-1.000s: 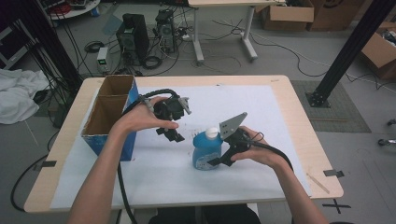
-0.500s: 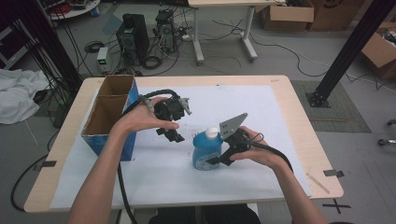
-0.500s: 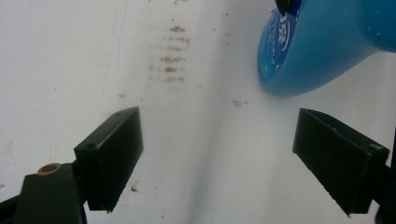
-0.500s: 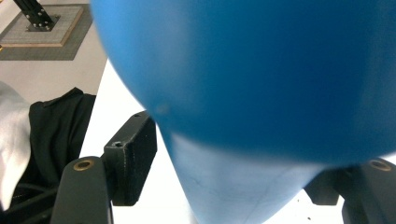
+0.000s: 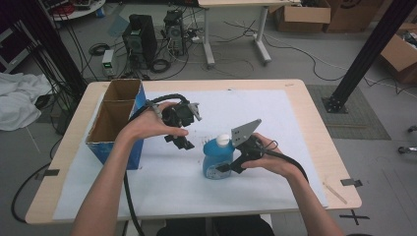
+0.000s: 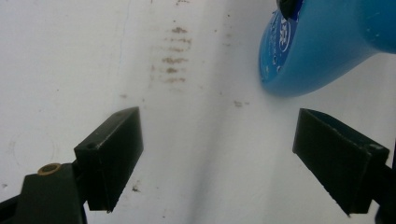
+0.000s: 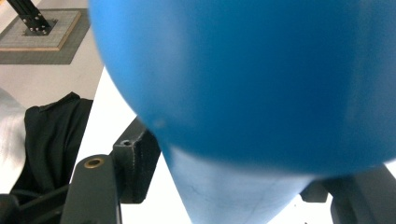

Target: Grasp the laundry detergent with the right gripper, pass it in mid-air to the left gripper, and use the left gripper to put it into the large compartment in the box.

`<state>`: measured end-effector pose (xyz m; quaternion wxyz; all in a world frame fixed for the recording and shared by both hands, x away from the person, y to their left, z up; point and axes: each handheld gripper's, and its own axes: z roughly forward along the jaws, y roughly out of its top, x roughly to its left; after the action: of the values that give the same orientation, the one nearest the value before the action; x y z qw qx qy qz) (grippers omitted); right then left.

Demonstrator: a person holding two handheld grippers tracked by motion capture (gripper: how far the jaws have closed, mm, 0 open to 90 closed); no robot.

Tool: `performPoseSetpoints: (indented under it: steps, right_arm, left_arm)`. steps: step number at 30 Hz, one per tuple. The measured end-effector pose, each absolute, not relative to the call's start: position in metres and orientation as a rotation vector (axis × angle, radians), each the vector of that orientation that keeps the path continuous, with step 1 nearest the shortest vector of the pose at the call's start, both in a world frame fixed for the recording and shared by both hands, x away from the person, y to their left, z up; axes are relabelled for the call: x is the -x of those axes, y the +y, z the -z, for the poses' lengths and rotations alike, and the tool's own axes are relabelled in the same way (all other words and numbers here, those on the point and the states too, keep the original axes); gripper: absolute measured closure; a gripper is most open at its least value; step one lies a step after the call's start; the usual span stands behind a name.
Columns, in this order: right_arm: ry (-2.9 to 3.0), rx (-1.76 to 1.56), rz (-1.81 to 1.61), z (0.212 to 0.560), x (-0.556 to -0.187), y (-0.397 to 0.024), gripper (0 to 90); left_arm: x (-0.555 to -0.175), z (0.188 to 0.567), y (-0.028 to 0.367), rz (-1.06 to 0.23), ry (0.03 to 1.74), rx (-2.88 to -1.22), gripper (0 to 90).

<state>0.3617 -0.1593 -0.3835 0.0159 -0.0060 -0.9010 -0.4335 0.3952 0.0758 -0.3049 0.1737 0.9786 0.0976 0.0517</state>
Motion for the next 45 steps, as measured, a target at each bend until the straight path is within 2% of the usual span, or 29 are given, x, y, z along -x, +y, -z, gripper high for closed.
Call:
performPoseSetpoints:
  steps: [19,45]
  right_arm:
    - [-2.814,0.034,1.369,0.3874,-0.3613,-0.1577,42.0]
    - [-2.8,-0.011,1.401,0.3894,-0.3619,-0.1582,44.7]
  left_arm:
    - [-0.3945,0.3041,0.075,-0.153,0.271,-2.776,16.8]
    - [-0.3915,0.3011,0.0763,-0.168,0.268,-2.762,16.8]
